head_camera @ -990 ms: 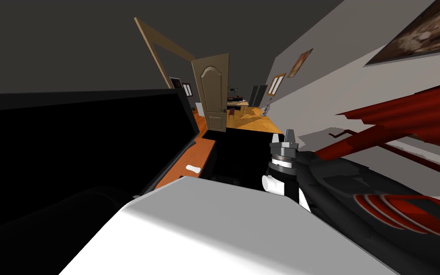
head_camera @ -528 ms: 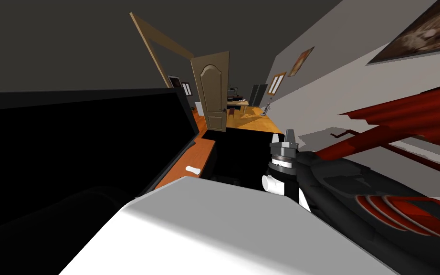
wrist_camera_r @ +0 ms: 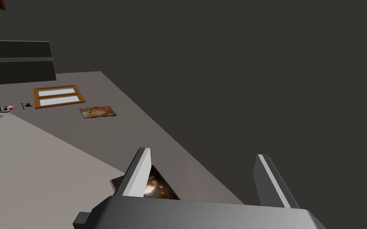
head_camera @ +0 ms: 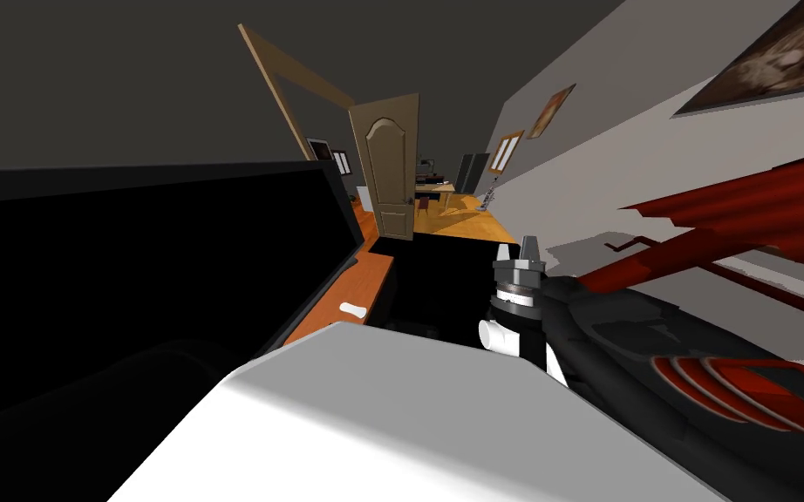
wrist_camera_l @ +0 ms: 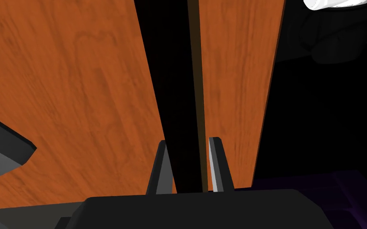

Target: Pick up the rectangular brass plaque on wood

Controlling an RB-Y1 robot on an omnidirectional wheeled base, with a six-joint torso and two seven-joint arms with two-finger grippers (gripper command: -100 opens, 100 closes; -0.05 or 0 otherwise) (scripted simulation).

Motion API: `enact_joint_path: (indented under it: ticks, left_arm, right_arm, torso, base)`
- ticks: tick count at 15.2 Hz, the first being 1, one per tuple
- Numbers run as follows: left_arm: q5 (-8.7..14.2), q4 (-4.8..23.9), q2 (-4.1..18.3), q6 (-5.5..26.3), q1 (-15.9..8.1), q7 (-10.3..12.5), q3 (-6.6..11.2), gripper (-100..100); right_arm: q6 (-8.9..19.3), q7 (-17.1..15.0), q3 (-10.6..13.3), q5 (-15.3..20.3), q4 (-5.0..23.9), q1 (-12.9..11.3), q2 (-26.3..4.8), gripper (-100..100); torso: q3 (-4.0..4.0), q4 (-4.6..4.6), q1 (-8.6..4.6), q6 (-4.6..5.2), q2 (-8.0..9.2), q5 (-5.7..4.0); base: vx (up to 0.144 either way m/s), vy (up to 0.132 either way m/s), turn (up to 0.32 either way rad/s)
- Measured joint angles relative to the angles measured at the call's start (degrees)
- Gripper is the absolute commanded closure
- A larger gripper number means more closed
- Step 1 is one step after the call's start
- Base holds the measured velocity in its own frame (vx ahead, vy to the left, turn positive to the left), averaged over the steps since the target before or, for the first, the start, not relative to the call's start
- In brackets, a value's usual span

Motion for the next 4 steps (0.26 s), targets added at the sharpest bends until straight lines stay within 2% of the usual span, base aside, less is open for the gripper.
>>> enact_joint_path:
  ticks: [4]
  left_arm:
    - [1.0, -3.0, 0.6, 2.1, 1.5, 0.8, 0.96, 100]
  right_arm:
    - [0.0, 0.0, 0.0, 0.0, 0.0, 0.0, 0.0, 0]
  torso:
    - [-0.03, -0.01, -0.09, 0.02, -0.05, -0.12]
  base:
    - [0.008, -0.005, -0.015]
